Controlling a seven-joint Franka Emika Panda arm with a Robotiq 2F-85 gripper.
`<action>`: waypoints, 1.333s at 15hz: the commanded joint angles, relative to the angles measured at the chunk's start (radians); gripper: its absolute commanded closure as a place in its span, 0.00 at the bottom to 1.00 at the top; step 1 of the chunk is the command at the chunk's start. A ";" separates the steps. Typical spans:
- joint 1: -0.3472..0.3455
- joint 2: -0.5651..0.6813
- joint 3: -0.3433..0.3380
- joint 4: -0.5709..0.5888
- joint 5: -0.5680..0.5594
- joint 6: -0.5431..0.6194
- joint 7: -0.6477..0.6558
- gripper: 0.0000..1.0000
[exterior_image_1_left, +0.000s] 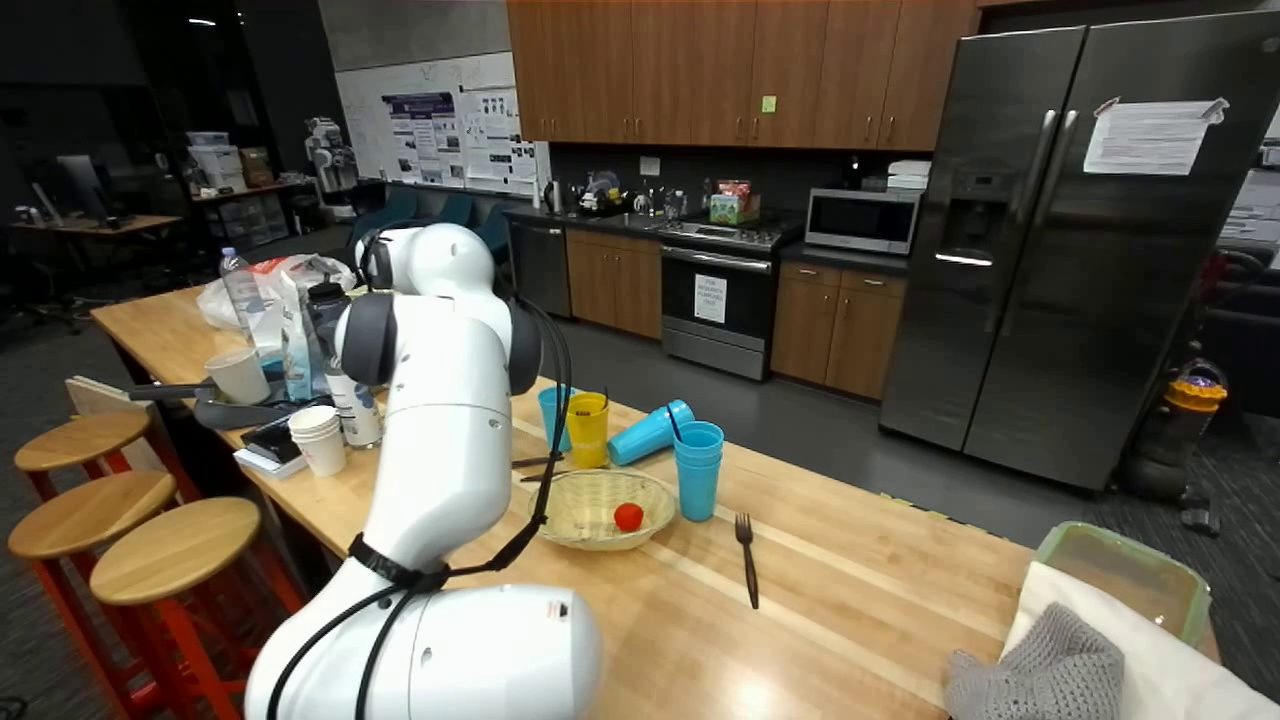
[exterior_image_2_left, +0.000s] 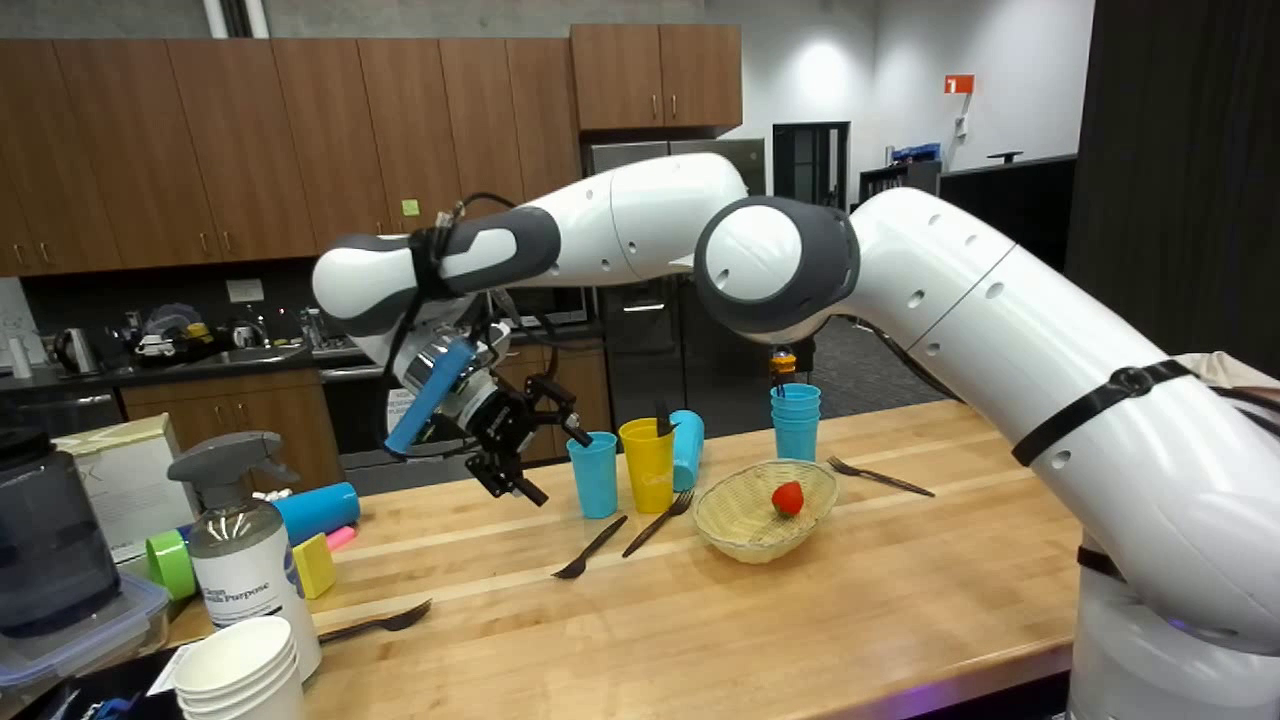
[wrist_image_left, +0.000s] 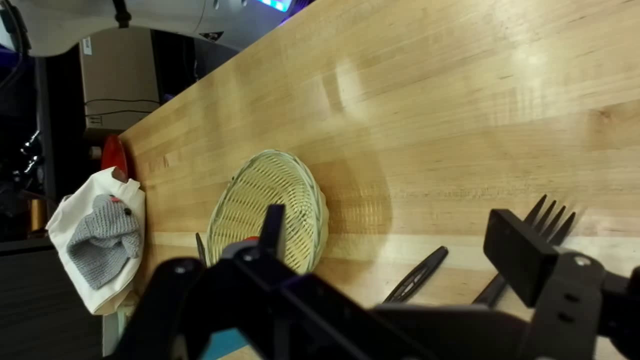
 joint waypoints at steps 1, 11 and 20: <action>0.025 0.018 -0.007 0.022 -0.037 -0.033 -0.019 0.00; 0.028 0.027 -0.001 0.000 -0.038 -0.016 -0.014 0.00; 0.029 0.030 -0.001 0.000 -0.038 -0.016 -0.014 0.00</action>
